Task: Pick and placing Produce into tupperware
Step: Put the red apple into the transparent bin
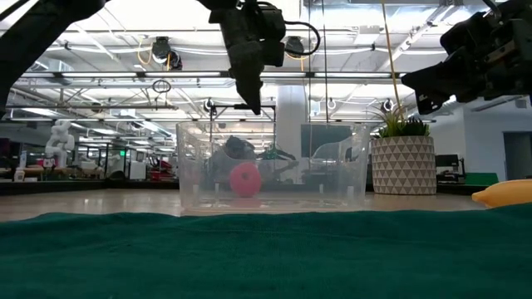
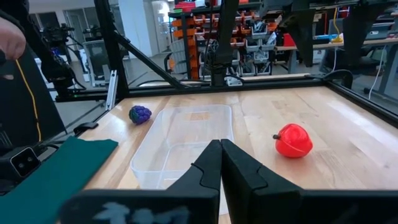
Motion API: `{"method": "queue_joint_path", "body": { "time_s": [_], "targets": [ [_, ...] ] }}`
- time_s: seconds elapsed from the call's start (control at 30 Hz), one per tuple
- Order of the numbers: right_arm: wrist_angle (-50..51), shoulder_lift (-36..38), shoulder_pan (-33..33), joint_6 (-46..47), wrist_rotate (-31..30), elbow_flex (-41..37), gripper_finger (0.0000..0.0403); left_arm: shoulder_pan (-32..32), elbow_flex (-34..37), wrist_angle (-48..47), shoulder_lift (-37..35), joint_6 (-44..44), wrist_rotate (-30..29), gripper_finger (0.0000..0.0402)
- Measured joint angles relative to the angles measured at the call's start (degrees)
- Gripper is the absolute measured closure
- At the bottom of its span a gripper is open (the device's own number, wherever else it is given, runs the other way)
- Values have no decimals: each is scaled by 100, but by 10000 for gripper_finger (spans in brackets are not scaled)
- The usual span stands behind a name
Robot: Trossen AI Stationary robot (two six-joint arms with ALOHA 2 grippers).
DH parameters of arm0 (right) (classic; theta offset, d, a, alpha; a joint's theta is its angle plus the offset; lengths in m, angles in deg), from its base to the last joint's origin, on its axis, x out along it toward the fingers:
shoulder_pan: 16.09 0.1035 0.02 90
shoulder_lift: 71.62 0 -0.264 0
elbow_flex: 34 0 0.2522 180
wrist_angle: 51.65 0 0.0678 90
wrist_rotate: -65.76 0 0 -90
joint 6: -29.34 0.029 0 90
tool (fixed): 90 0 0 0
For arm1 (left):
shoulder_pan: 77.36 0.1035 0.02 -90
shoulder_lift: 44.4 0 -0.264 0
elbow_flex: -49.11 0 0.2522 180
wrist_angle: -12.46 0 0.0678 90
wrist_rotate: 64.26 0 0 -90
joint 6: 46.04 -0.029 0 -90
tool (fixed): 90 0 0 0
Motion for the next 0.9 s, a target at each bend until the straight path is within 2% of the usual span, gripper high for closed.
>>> {"method": "queue_joint_path", "body": {
  "time_s": [0.9],
  "targets": [
    [-54, 0, 2, 190, 33, -2, 403, 26, 0, 58, 0, -125, -2, 130]
  ]
}}
